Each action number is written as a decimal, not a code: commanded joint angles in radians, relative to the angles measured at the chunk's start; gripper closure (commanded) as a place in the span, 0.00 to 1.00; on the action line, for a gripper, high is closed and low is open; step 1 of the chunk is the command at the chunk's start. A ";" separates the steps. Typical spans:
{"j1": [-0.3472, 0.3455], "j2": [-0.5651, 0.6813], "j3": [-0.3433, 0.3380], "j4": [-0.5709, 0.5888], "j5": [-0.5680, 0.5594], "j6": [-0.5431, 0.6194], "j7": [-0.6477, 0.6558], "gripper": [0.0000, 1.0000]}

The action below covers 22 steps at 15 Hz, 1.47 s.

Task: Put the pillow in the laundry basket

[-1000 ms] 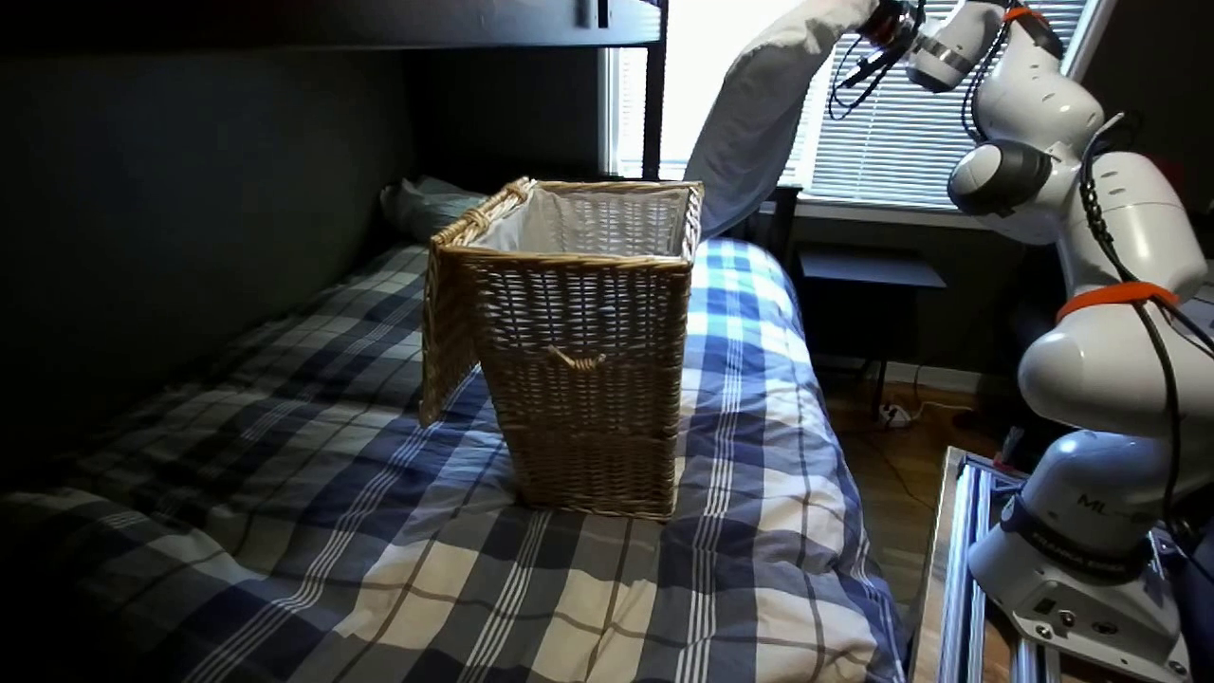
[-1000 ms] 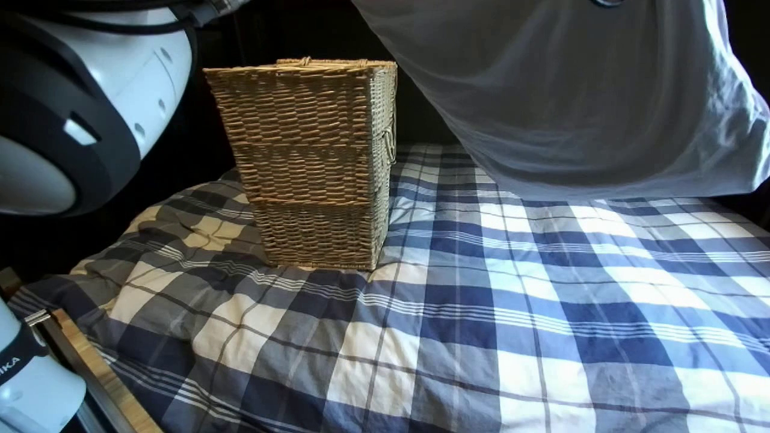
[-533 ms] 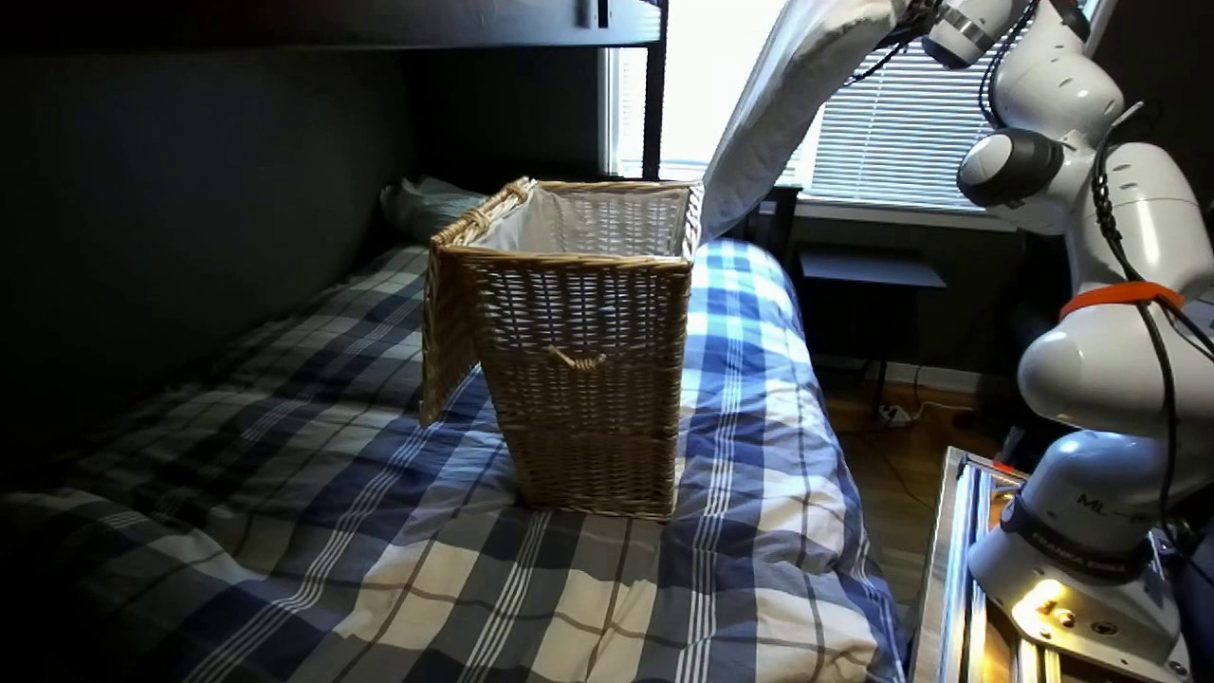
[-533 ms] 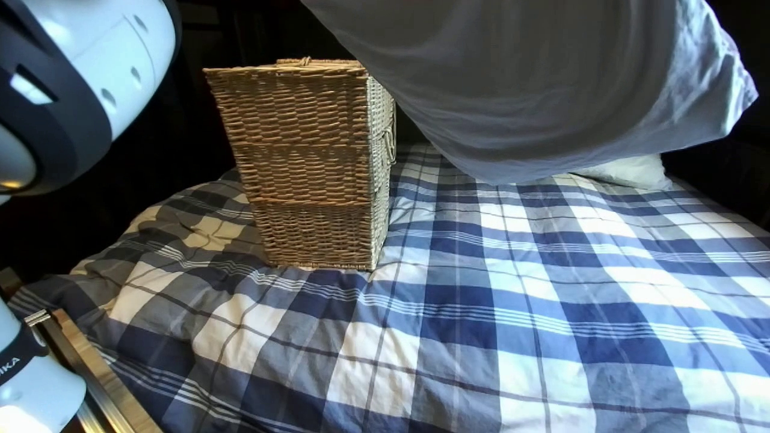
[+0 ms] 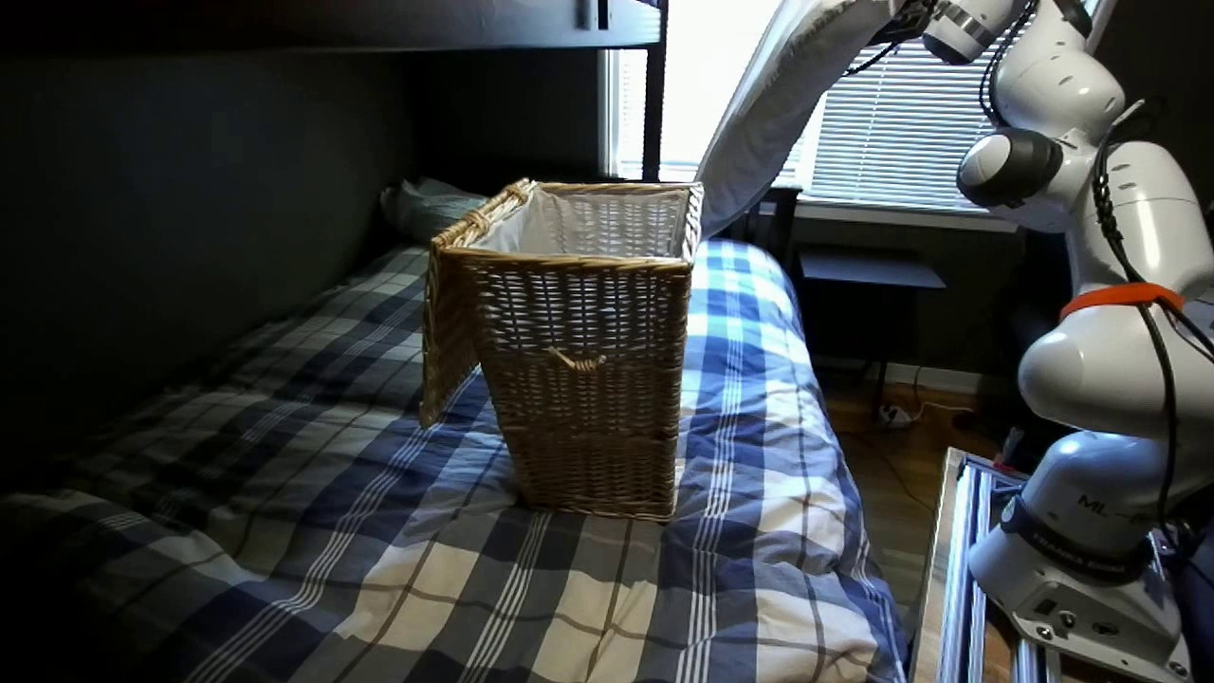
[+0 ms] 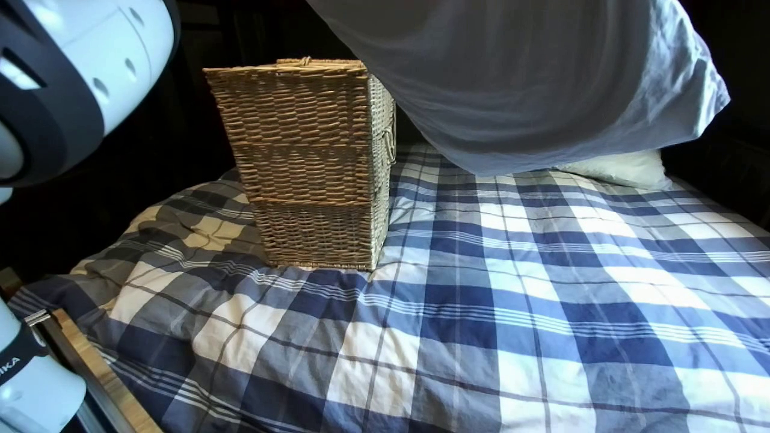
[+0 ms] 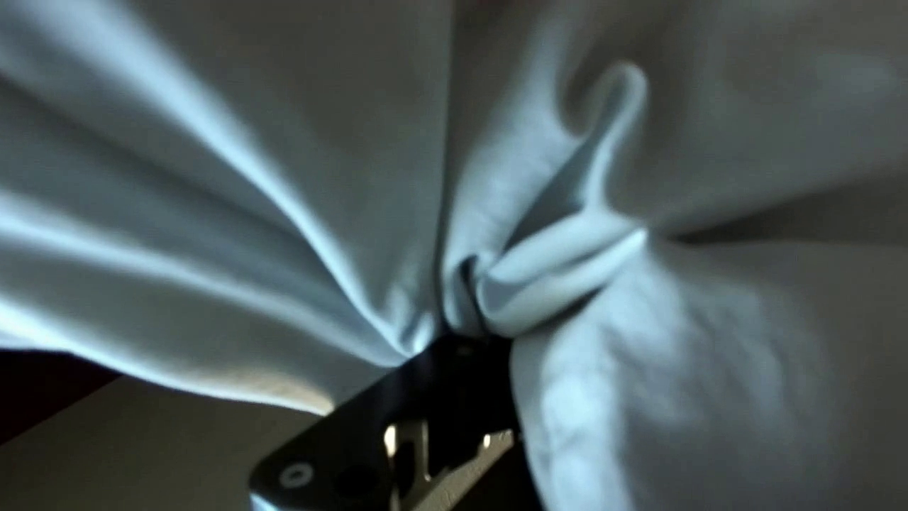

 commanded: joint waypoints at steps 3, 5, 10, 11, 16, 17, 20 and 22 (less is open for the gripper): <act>0.009 -0.004 -0.046 0.000 0.039 -0.007 -0.002 0.88; 0.014 -0.016 -0.048 0.000 0.042 -0.007 -0.015 0.97; 0.033 -0.088 -0.027 0.006 0.097 -0.061 -0.076 0.97; 0.038 -0.106 -0.022 0.008 0.117 -0.069 -0.086 0.97; 0.053 -0.205 -0.037 0.015 0.187 -0.088 -0.176 0.97; 0.055 -0.222 -0.038 0.017 0.198 -0.092 -0.197 0.97; 0.057 -0.267 -0.048 0.020 0.227 -0.113 -0.271 0.97; 0.051 -0.293 -0.053 0.020 0.250 -0.127 -0.323 0.97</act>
